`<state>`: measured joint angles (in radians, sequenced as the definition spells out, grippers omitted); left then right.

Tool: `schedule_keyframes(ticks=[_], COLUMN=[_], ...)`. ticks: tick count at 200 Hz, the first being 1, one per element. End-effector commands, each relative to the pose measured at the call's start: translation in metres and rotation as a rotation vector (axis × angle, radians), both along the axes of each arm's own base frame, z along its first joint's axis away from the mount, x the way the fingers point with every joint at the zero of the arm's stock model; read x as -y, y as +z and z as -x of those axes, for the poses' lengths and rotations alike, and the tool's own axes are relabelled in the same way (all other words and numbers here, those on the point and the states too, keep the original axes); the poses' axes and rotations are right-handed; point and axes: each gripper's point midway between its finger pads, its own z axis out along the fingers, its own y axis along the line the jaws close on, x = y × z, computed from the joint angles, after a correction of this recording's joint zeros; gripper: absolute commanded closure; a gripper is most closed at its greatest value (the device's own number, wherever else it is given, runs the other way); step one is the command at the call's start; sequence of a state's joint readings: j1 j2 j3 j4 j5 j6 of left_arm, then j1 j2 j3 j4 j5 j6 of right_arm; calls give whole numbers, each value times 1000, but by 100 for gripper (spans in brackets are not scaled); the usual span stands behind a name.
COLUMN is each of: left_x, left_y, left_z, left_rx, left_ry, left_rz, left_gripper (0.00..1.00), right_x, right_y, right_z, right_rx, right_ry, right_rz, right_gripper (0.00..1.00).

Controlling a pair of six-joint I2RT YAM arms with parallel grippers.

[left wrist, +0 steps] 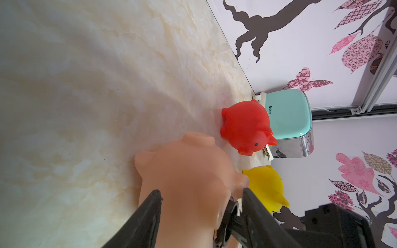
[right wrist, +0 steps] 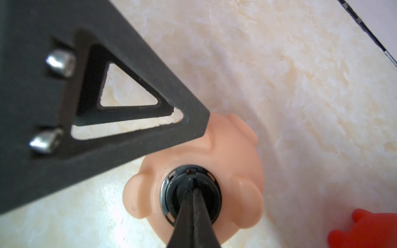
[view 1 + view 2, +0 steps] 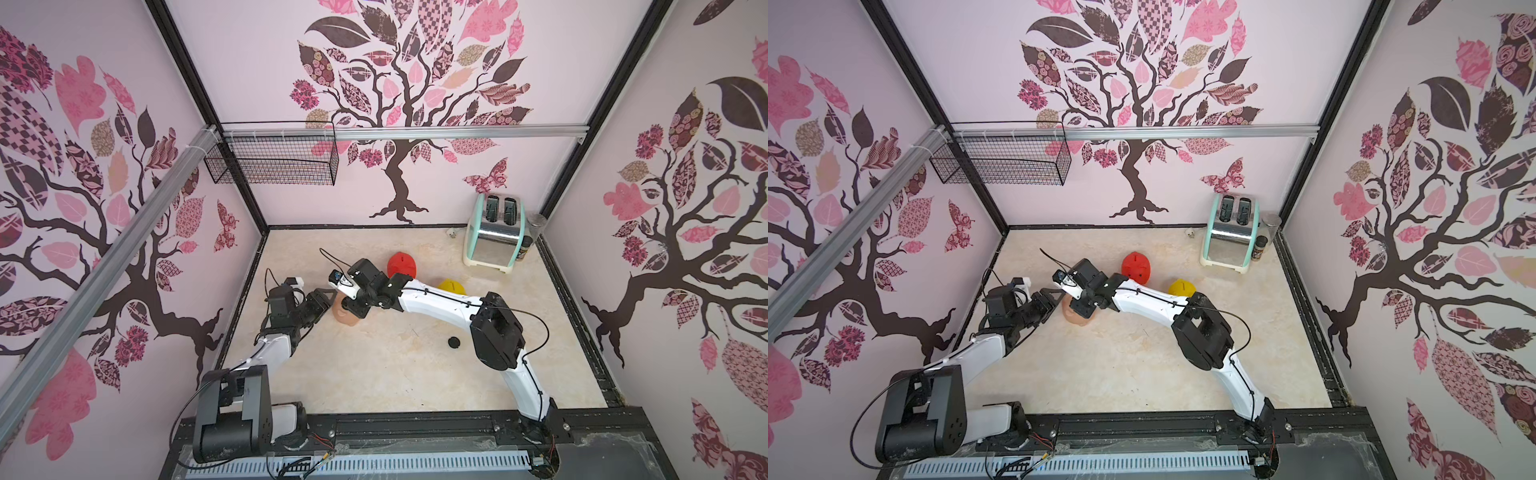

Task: Close piggy banks
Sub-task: Insert the knob into the piggy bank, then hold the piggy bank at the center of the board, then screw the knob on the piggy bank.

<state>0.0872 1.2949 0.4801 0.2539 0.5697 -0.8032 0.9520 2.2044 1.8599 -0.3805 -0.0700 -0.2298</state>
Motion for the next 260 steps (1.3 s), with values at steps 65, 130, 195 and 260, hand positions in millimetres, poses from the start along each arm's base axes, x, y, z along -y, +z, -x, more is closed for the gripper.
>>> schedule_keyframes(ticks=[65, 130, 195, 260], left_x=[4, 6, 14, 26], left_y=[1, -5, -6, -21], left_z=[-5, -7, -12, -22], left_rx=[21, 4, 8, -21], left_ry=[-26, -37, -64, -102], left_rz=[-13, -14, -19, -23], left_gripper=[38, 38, 37, 33], right_x=[1, 0, 2, 4], right_y=[-19, -23, -31, -34], right_z=[-5, -5, -2, 1], right_rx=[-17, -30, -48, -55], right_ry=[9, 19, 22, 34], right_rz=[64, 87, 103, 118], right_gripper=[100, 100, 100, 100])
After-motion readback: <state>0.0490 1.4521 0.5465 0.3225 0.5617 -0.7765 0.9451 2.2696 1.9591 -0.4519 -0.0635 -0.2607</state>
